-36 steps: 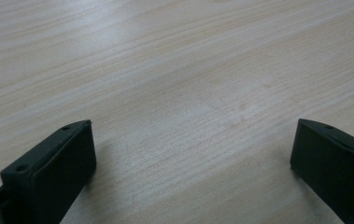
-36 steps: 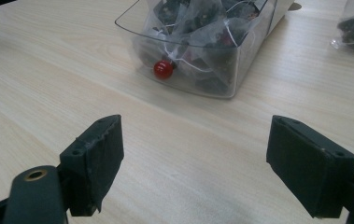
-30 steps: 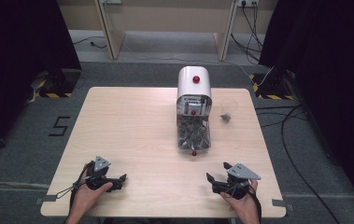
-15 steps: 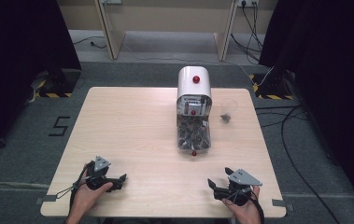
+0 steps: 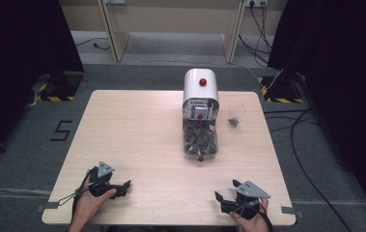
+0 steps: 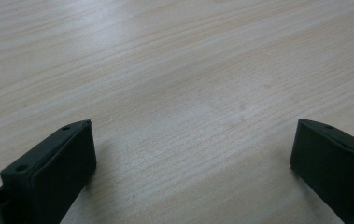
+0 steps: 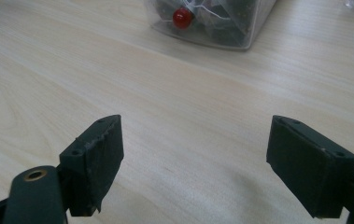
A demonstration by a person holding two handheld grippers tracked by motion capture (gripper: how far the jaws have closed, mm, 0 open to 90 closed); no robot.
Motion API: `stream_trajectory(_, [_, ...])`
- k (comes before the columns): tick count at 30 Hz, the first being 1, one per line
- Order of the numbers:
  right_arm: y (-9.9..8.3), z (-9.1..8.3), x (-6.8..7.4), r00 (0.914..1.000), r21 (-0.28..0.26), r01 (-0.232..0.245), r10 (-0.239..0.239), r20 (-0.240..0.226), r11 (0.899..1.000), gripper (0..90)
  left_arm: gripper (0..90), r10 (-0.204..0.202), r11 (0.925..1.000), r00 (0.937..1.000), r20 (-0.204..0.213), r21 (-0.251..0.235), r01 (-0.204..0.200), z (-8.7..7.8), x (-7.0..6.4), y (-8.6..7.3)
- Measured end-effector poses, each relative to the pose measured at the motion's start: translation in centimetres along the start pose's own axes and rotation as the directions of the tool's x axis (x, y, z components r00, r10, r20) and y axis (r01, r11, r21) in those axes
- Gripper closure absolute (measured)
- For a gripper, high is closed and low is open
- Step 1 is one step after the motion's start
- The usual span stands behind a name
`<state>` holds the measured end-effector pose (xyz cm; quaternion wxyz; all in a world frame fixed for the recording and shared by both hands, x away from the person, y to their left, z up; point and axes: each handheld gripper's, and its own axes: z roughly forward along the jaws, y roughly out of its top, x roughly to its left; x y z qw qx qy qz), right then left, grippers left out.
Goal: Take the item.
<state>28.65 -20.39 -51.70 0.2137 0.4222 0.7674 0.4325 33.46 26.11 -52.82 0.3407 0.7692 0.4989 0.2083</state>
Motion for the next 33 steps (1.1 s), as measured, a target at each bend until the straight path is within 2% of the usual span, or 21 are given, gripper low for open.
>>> stream_trajectory(22, [-2.5,-1.2,-0.1,0.9996,0.03,-0.025,0.025,0.014,0.999,16.7,0.0,0.0,1.0,1.0,0.0,0.0,0.0,0.0,0.0,0.0])
stream_trajectory(33, [-2.8,-1.4,-0.4,0.9992,0.025,-0.035,0.034,0.022,0.999,16.7,0.0,-0.001,1.0,1.0,-0.001,0.0,0.001,0.0,0.0,0.0])
